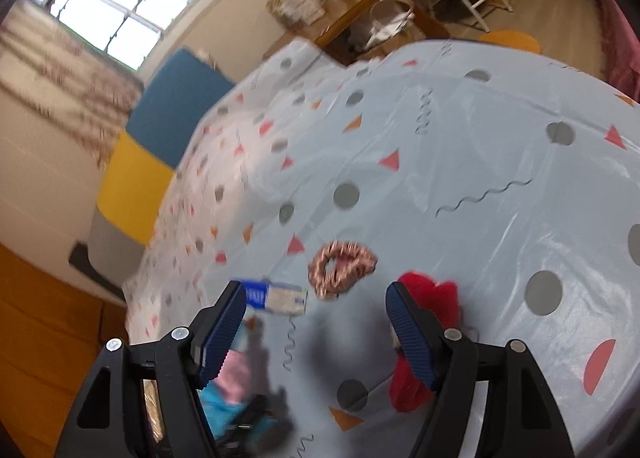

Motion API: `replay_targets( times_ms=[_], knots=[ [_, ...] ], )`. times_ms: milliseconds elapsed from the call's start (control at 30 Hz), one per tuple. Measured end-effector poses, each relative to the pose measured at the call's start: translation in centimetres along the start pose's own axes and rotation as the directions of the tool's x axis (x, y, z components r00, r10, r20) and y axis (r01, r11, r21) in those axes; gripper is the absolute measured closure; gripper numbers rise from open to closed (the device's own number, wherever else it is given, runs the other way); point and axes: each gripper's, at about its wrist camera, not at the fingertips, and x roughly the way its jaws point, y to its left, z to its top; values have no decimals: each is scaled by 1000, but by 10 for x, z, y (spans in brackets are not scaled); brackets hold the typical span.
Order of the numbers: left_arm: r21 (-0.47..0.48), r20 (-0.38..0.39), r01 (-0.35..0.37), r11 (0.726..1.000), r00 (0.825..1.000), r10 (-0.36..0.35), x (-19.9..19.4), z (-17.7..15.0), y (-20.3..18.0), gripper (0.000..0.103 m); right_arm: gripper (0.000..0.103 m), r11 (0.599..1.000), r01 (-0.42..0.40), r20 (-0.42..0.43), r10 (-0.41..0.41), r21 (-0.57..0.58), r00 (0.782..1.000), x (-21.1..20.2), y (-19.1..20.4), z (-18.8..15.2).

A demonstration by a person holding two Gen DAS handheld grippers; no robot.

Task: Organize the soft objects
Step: 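Grasp the blue plush with the left tool while the right tool grasps the blue cylinder, then drop the blue plush into the gold tray with the left tool while the right tool holds the cylinder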

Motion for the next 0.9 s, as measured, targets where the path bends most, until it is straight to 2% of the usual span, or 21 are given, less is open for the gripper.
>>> replay_targets(
  times_ms=[133, 233, 333, 367, 433, 467, 533, 600, 633, 667, 700, 800, 833, 900],
  knots=[
    [-26, 65, 18, 1000, 998, -16, -36, 0, 14, 46, 29, 988, 30, -58, -39, -153, 998, 17, 27, -6],
    [-31, 110, 18, 999, 994, -15, -58, 0, 22, 46, 29, 941, 49, -96, -86, -335, 992, 36, 60, -14],
    [-29, 141, 36, 999, 989, -32, -74, 0, 30, 46, 29, 837, 91, -86, -163, -540, 983, 60, 94, -26],
    [-27, 147, 37, 999, 989, -33, -78, 1, 32, 45, 29, 783, 124, -63, -204, -609, 977, 71, 107, -30],
    [-30, 160, 41, 999, 986, -36, -83, 5, 36, 45, 29, 714, 168, -22, -249, -680, 968, 86, 120, -35],
    [-32, 164, 42, 999, 986, -36, -85, 5, 38, 45, 29, 662, 186, -3, -273, -726, 962, 98, 129, -39],
    [-40, 162, 48, 998, 986, -41, -89, 7, 42, 45, 29, 601, 210, 13, -315, -771, 949, 114, 137, -43],
    [-52, 170, 51, 997, 985, -41, -93, 10, 47, 45, 36, 551, 219, 8, -360, -805, 933, 132, 139, -47],
    [-58, 178, 48, 997, 983, -37, -95, 12, 50, 45, 58, 538, 217, -2, -377, -814, 926, 138, 138, -50],
    [-69, 188, 48, 996, 982, -34, -98, 13, 54, 45, 70, 522, 221, -2, -392, -824, 920, 141, 138, -53],
    [-84, 199, 51, 995, 979, -34, -102, 15, 60, 45, 73, 517, 217, -1, -389, -828, 921, 139, 138, -56],
    [-139, 241, 49, 989, 970, -14, -119, 19, 80, 45, 77, 535, 199, -21, -376, -821, 926, 127, 138, -68],
    [-153, 256, 52, 987, 967, -11, -125, 20, 86, 45, 77, 546, 192, -32, -375, -815, 927, 123, 137, -71],
    [-187, 295, 38, 982, 955, 19, -141, 20, 103, 45, 76, 593, 157, -85, -359, -790, 929, 116, 133, -82]
  ],
)
